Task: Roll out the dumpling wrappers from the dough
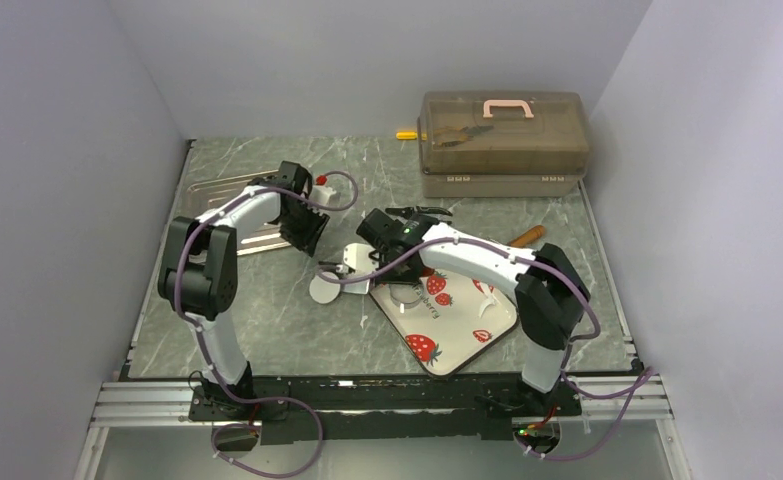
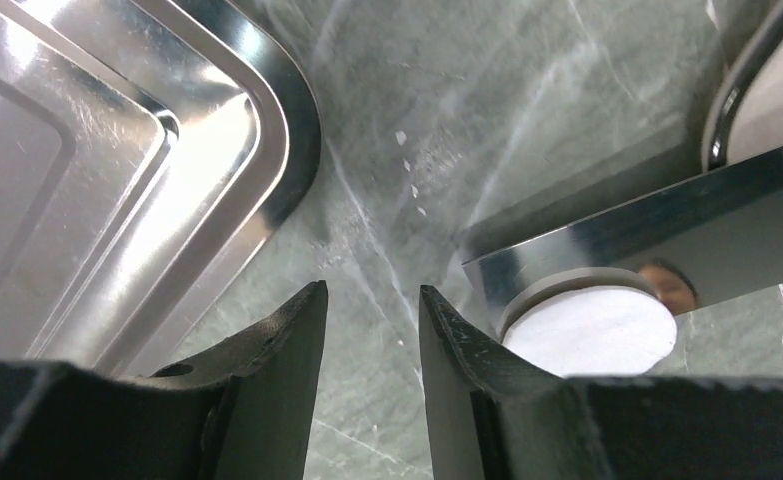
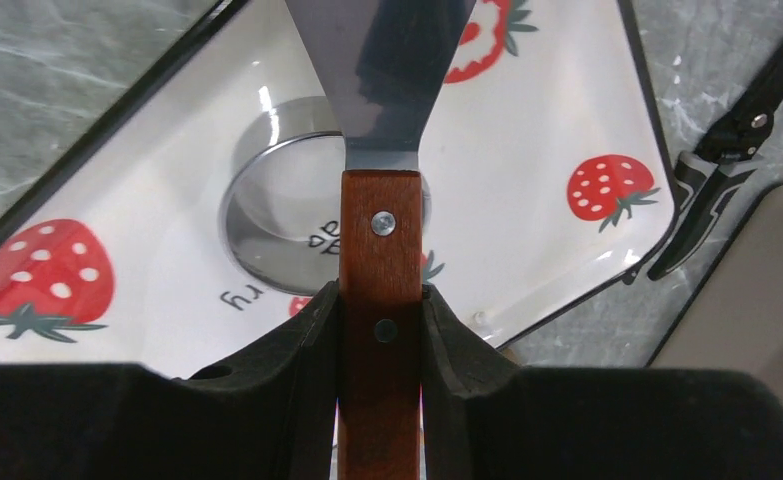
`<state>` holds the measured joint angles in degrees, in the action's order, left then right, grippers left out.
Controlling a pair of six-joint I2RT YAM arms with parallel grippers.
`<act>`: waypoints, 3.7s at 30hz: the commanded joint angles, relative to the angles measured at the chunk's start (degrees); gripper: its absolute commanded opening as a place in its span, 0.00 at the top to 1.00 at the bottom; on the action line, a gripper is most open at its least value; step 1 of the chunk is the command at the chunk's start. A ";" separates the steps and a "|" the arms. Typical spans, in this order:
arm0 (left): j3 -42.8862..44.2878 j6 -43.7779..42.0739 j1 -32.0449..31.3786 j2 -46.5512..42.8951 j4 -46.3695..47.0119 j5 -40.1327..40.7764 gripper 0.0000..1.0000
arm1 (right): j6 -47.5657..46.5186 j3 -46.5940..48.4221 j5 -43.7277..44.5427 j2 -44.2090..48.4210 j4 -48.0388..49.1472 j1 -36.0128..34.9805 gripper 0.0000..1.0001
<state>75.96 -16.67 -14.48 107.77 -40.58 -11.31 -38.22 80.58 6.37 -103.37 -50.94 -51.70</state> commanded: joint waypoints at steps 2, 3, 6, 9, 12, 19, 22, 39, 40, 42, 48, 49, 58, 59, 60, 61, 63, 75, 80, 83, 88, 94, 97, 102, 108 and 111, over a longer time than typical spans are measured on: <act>-2.92 -3.07 -0.20 -6.37 -2.09 -1.87 0.56 | 3.29 -3.77 -0.35 6.09 1.07 -4.06 1.00; -3.94 -3.24 -0.13 -7.36 -2.07 -1.80 0.56 | 3.95 -4.69 -0.64 6.94 1.49 -5.10 1.00; -4.55 -3.01 0.20 -8.69 -2.01 -1.77 0.56 | 5.87 -7.61 -2.00 8.56 2.09 -8.28 1.00; -4.17 -2.20 0.61 -8.48 -1.73 -1.78 0.55 | 8.63 -8.95 -4.09 8.80 2.07 -11.26 1.00; -3.89 -1.50 0.68 -8.27 -1.42 -1.96 0.55 | 11.68 -10.03 -5.98 9.47 3.66 -14.25 1.00; -4.30 -1.22 0.92 -8.27 -1.04 -2.09 0.55 | 16.03 -10.69 -9.47 9.03 5.36 -19.74 1.00; -4.41 -1.24 1.27 -8.21 -1.15 -2.21 0.55 | 16.21 -10.59 -10.17 9.00 5.29 -21.91 1.00; -4.87 -1.74 2.23 -8.46 -0.65 -2.16 0.55 | 19.36 -10.70 -12.92 8.87 7.24 -21.09 1.00; -4.82 -1.88 2.49 -8.54 -0.75 -2.26 0.55 | 20.56 -10.96 -13.27 9.26 8.39 -20.05 1.00; -4.06 -2.12 3.37 -8.96 -1.20 -2.67 0.54 | 22.26 -11.93 -13.44 11.58 11.31 -18.29 1.00; -0.13 -4.47 6.09 -12.66 -2.71 -4.75 0.51 | 23.09 -14.03 -11.54 15.48 16.29 -14.32 1.00; 0.69 -4.99 6.39 -13.23 -2.86 -4.96 0.51 | 22.98 -13.37 -11.17 15.40 16.00 -13.67 1.00; 9.65 -1.36 19.43 -14.19 -3.18 -7.70 0.47 | 22.19 -0.77 -3.76 10.31 18.40 -4.28 1.00; 9.84 -0.74 20.73 -14.36 -2.69 -7.47 0.47 | 20.83 1.68 -1.14 7.91 18.49 -3.91 1.00; 9.97 0.09 22.89 -14.56 -2.13 -7.15 0.46 | 19.30 4.59 1.52 5.32 18.16 -3.81 1.00; 10.03 0.55 24.20 -14.64 -1.56 -7.17 0.46 | 18.71 7.82 4.07 1.33 17.74 -3.82 1.00; 10.16 0.84 25.94 -14.77 -1.31 -7.28 0.45 | 18.34 13.25 6.83 -3.36 18.72 -3.67 1.00; 4.40 -0.49 29.37 -17.04 0.38 -7.46 0.43 | -5.68 38.86 30.27 -28.14 30.94 -5.87 1.00; 4.20 -0.51 30.90 -15.98 0.18 -8.22 0.43 | -25.98 27.81 35.12 -27.74 49.74 -10.43 1.00; 4.79 -0.38 31.52 -15.46 -0.21 -8.93 0.43 | -37.81 22.67 38.23 -28.63 65.14 -10.99 1.00; 4.09 -0.75 31.68 -15.78 -0.25 -9.38 0.43 | -45.81 25.74 41.49 -32.23 73.58 -8.08 1.00; 3.61 -1.14 31.96 -16.23 -0.14 -9.78 0.43 | -45.37 30.41 42.29 -33.78 73.29 -5.10 1.00; 3.58 -1.41 32.35 -16.43 -0.28 -9.78 0.42 | -40.40 33.77 43.98 -32.12 68.89 -4.30 1.00; 3.78 -1.74 32.65 -16.53 -0.47 -9.65 0.41 | -16.73 36.61 43.72 -22.05 49.31 -2.64 1.00; 4.73 0.22 32.22 -15.51 -0.74 -12.00 0.37 | 22.31 31.83 23.08 -4.49 11.33 3.23 1.00; 5.33 1.11 31.21 -15.18 -0.72 -12.34 0.29 | 33.31 17.79 12.89 7.10 7.53 5.19 1.00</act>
<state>79.83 -16.88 17.74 93.23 -41.45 -21.17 -30.83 109.34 32.69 -112.49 -28.86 -50.13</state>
